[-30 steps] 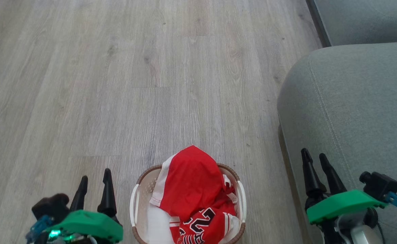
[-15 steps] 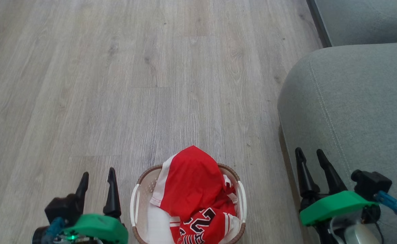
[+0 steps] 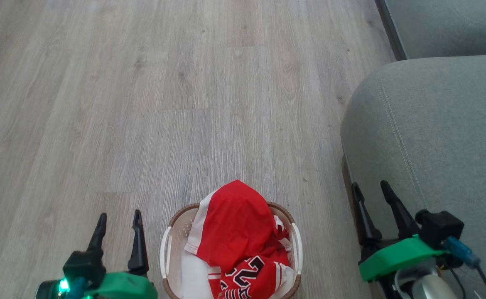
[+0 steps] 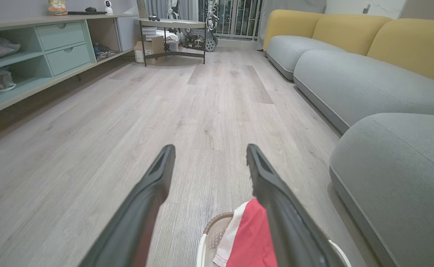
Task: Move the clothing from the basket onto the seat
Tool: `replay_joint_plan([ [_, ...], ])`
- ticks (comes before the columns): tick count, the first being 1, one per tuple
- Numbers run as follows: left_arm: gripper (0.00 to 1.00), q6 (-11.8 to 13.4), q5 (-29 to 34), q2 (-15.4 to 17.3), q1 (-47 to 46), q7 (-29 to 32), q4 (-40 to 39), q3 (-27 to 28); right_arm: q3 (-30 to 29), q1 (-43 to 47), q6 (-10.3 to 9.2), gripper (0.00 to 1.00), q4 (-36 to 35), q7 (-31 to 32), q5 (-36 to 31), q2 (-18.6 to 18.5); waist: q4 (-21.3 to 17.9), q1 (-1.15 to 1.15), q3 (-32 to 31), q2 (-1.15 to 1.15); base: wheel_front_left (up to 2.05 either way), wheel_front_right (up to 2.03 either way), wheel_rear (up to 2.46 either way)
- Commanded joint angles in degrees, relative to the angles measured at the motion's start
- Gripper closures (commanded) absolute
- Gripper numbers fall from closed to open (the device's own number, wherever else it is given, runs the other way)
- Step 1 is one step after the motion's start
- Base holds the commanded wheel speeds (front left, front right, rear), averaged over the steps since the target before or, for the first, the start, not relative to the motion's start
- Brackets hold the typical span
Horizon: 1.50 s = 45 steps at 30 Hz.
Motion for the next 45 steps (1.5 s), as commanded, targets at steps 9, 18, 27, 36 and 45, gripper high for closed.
replay_joint_plan([
  [9,0.00,-0.54,6.97,-1.29,0.22,-2.43,-2.00,3.11,2.22,-2.13,-0.01,0.00,-0.07,-2.50,-7.54,-0.59,0.09,0.00,-0.29,0.00,0.00,0.00,0.00],
  [18,0.00,-2.39,7.80,-2.38,0.45,-2.71,-0.29,4.40,2.08,-2.13,-0.01,0.00,1.18,-2.79,-8.40,-0.60,0.18,0.00,-0.52,0.00,0.00,0.00,0.00],
  [27,0.00,-3.70,8.10,-3.22,0.71,-2.71,0.65,5.53,1.86,-2.00,-0.01,0.00,1.85,-2.79,-8.40,-0.60,0.19,0.00,-0.81,0.00,0.00,0.00,0.00],
  [36,0.00,-4.50,8.69,-3.66,1.10,-2.71,0.78,5.92,1.88,-1.76,-0.01,0.00,1.90,-2.79,-8.51,-0.60,0.19,0.00,-0.93,0.00,0.00,0.00,0.00],
  [45,0.00,-5.11,9.17,-3.89,1.11,-2.71,1.01,5.72,1.63,-1.67,-0.01,0.00,1.54,-2.79,-8.60,-0.60,0.26,0.00,-0.39,0.00,0.00,0.00,0.00],
])
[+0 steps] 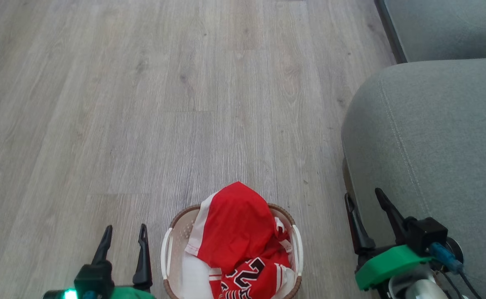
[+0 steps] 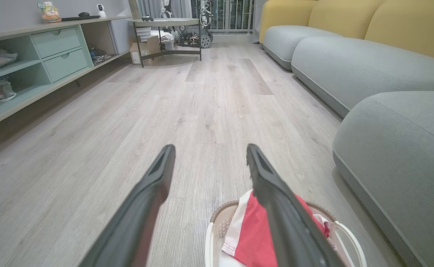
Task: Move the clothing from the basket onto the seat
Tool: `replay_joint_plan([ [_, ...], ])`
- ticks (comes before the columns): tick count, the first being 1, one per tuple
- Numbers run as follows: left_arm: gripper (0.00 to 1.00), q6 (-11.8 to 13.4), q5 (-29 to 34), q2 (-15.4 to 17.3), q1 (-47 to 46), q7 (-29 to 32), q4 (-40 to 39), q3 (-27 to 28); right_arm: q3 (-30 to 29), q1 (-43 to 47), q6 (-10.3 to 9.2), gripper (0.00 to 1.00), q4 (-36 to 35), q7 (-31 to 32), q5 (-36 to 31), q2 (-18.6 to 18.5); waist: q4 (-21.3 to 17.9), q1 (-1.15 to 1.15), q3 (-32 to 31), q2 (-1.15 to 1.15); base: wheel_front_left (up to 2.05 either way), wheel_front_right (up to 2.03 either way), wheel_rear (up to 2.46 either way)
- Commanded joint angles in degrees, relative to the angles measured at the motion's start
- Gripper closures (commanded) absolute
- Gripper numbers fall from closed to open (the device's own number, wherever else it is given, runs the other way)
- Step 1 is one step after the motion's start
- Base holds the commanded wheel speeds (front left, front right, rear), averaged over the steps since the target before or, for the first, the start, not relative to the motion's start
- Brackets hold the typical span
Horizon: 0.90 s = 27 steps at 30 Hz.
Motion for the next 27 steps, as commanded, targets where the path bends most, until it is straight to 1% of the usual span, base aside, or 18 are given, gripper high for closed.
replay_joint_plan([
  [1,0.00,-0.30,0.85,-0.28,-1.42,-0.71,-1.47,1.61,1.05,-1.71,-0.01,0.00,-2.02,-0.78,-0.52,-0.59,0.01,0.00,0.24,0.00,0.00,0.00,0.00],
  [8,0.00,-1.52,1.30,-0.34,-3.16,-0.71,-0.09,1.31,0.39,-2.24,-0.01,0.00,-3.19,-0.78,-1.29,-0.59,-0.08,0.00,2.45,0.00,0.00,0.00,0.00],
  [13,0.00,-2.98,2.16,-0.37,-6.52,-0.71,2.08,-0.29,-0.96,-3.81,-0.01,0.00,-5.39,-0.78,-2.32,-0.59,-0.17,0.00,6.92,0.00,0.00,0.00,0.00],
  [16,0.00,-3.80,2.54,-0.40,-9.67,-0.71,4.34,-2.04,-2.32,-5.33,-0.01,0.00,-7.11,-0.78,-3.37,-0.59,-0.35,0.00,10.82,0.00,0.00,0.00,0.00],
  [17,0.00,-3.80,2.54,-0.40,-9.67,-0.71,4.34,-2.04,-2.32,-5.33,-0.01,0.00,-7.11,-0.78,-3.37,-0.59,-0.35,0.00,10.82,0.00,0.00,0.00,0.00],
  [21,0.00,-4.83,2.64,-0.44,-15.02,-0.71,8.78,-5.14,-4.06,-7.85,-0.01,0.00,-9.50,-0.78,-4.86,-0.59,-0.65,0.00,16.45,0.00,0.00,0.00,0.00],
  [27,0.00,-5.15,0.79,-0.46,-23.84,-0.71,18.53,-10.71,-5.88,-12.52,-0.01,0.00,-13.48,-0.78,-6.38,-0.59,-1.96,0.00,24.86,0.00,0.00,0.00,0.00],
])
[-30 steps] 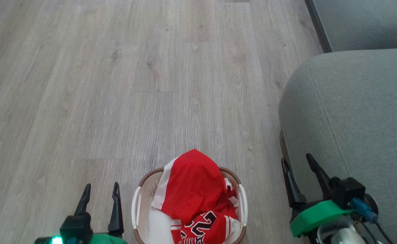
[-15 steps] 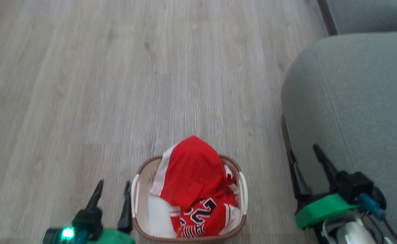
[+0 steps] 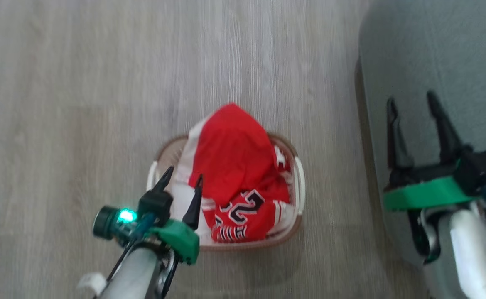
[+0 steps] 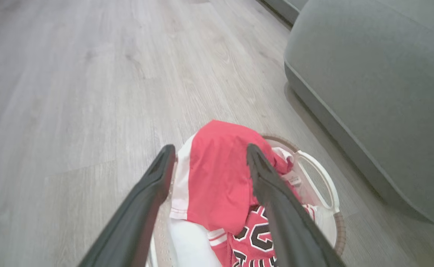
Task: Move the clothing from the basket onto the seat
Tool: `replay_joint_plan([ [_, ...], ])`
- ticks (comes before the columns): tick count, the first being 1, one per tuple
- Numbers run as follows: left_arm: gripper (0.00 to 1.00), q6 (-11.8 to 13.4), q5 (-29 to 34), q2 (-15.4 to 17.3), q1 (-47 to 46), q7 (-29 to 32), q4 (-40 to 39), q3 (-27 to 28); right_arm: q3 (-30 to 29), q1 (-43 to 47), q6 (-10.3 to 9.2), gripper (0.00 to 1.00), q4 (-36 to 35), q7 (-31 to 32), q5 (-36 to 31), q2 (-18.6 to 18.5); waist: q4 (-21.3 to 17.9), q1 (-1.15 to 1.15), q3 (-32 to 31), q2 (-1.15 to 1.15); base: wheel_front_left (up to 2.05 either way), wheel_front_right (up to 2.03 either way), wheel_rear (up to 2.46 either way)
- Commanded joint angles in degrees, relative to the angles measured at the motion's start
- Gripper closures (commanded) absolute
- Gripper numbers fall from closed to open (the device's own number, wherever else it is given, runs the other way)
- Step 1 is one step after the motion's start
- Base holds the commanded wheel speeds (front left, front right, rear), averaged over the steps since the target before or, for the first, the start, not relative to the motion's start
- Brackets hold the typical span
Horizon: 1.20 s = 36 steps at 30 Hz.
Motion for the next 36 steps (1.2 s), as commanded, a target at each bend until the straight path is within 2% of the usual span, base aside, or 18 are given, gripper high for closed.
replay_joint_plan([
  [1,0.00,0.10,-0.70,0.13,-2.86,-0.71,1.13,0.23,1.05,-2.43,-0.01,0.00,-2.92,-0.77,-0.56,-0.52,-1.47,0.00,6.12,0.00,0.00,0.00,0.00],
  [10,0.00,0.18,-3.89,0.12,-14.08,-0.71,15.40,-9.14,1.45,-7.66,-0.01,0.00,-8.24,-0.77,-0.73,-0.52,-4.51,0.00,16.93,0.00,0.00,0.00,0.00],
  [17,0.00,0.94,-3.23,0.12,-22.08,-0.71,24.34,-14.05,1.75,-10.66,-0.01,0.00,-12.04,-0.77,0.10,-0.52,-6.17,0.00,25.07,0.00,0.00,0.00,0.00],
  [27,0.00,2.42,-3.78,0.12,-29.25,-0.71,32.83,-15.43,1.43,-13.28,-0.01,0.00,-14.96,-0.77,1.49,-0.52,-7.36,0.00,32.77,0.00,0.00,0.00,0.00],
  [36,0.00,3.23,-3.11,0.37,-32.37,-0.71,35.44,-15.09,0.29,-14.03,-0.01,0.00,-16.00,-0.77,2.07,-0.52,-7.63,0.00,36.12,0.00,0.00,0.00,0.00],
])
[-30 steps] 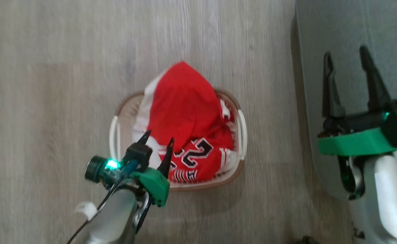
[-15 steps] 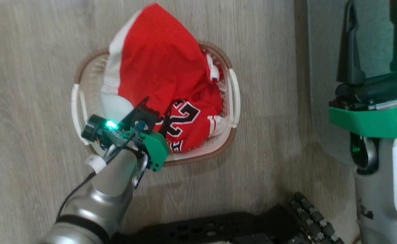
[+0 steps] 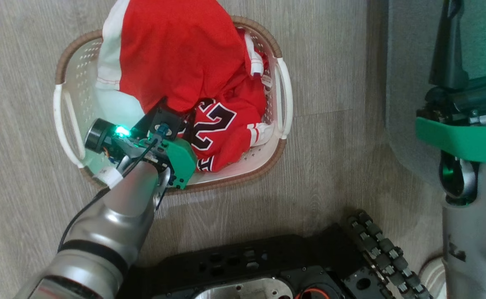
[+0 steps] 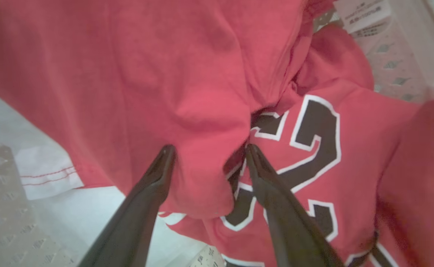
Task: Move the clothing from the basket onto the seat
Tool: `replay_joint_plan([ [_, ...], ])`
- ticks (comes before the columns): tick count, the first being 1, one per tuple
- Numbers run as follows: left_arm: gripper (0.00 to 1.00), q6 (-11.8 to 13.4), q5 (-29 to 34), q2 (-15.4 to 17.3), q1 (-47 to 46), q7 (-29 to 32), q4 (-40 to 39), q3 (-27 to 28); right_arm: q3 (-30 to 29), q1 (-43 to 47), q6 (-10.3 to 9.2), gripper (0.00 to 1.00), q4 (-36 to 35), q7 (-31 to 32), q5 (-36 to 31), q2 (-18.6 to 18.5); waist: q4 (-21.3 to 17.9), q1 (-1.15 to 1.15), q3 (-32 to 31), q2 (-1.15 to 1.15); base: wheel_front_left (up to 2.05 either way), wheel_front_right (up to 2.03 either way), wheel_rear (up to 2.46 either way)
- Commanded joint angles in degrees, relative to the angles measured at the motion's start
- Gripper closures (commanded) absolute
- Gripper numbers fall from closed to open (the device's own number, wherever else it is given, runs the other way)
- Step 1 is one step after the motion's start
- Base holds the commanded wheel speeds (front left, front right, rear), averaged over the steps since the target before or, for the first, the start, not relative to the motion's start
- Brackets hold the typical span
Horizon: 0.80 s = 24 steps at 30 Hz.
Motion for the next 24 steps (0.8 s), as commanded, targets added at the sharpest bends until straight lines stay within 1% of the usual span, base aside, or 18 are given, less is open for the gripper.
replay_joint_plan([
  [1,0.00,0.73,0.53,0.72,1.43,-0.56,-0.12,0.87,0.78,1.21,-0.01,0.00,-2.04,-0.35,0.45,-0.14,-0.05,-0.01,0.16,0.00,0.00,0.00,0.00],
  [2,0.00,0.93,0.54,0.72,1.21,-0.56,0.10,0.94,0.75,1.17,-0.01,0.00,-2.02,-0.35,0.48,-0.14,-0.06,-0.01,0.24,0.00,0.00,0.00,0.00],
  [3,0.05,1.13,0.56,0.72,1.04,-0.56,0.28,1.01,0.72,1.13,-0.01,0.00,-1.97,-0.35,0.53,-0.14,-0.07,-0.01,0.25,0.00,0.00,0.00,0.00],
  [4,0.37,1.34,0.53,0.72,0.89,-0.56,0.40,1.10,0.71,1.10,-0.01,0.00,-1.88,-0.35,0.56,-0.14,-0.06,-0.01,0.19,0.00,0.00,0.00,0.00],
  [5,0.65,1.55,0.48,0.72,0.83,-0.56,0.47,1.22,0.67,1.10,-0.01,0.00,-1.75,-0.35,0.62,-0.14,-0.01,-0.01,0.02,0.00,0.00,0.00,0.00],
  [6,1.00,1.62,0.42,0.71,0.83,-0.56,0.44,1.30,0.64,1.09,-0.01,0.00,-1.58,-0.35,0.75,-0.14,0.05,-0.01,-0.24,0.00,0.00,0.00,0.00],
  [13,1.00,1.56,-0.41,1.72,3.29,-0.56,-3.44,2.70,1.57,0.95,-0.01,0.00,0.42,-0.35,1.95,-0.14,0.32,-0.01,-4.46,0.00,0.00,0.00,0.00],
  [18,1.00,0.74,-0.85,2.77,6.72,-0.56,-10.01,4.07,2.31,1.50,-0.01,0.00,2.87,-0.35,2.62,-0.14,0.47,-0.01,-9.66,0.00,0.00,0.00,0.00],
  [24,1.00,-0.53,-2.87,2.93,11.74,-0.56,-18.01,8.07,2.48,3.69,-0.01,0.00,7.73,-0.35,2.80,-0.14,1.37,-0.01,-17.30,0.00,0.00,0.00,0.00],
])
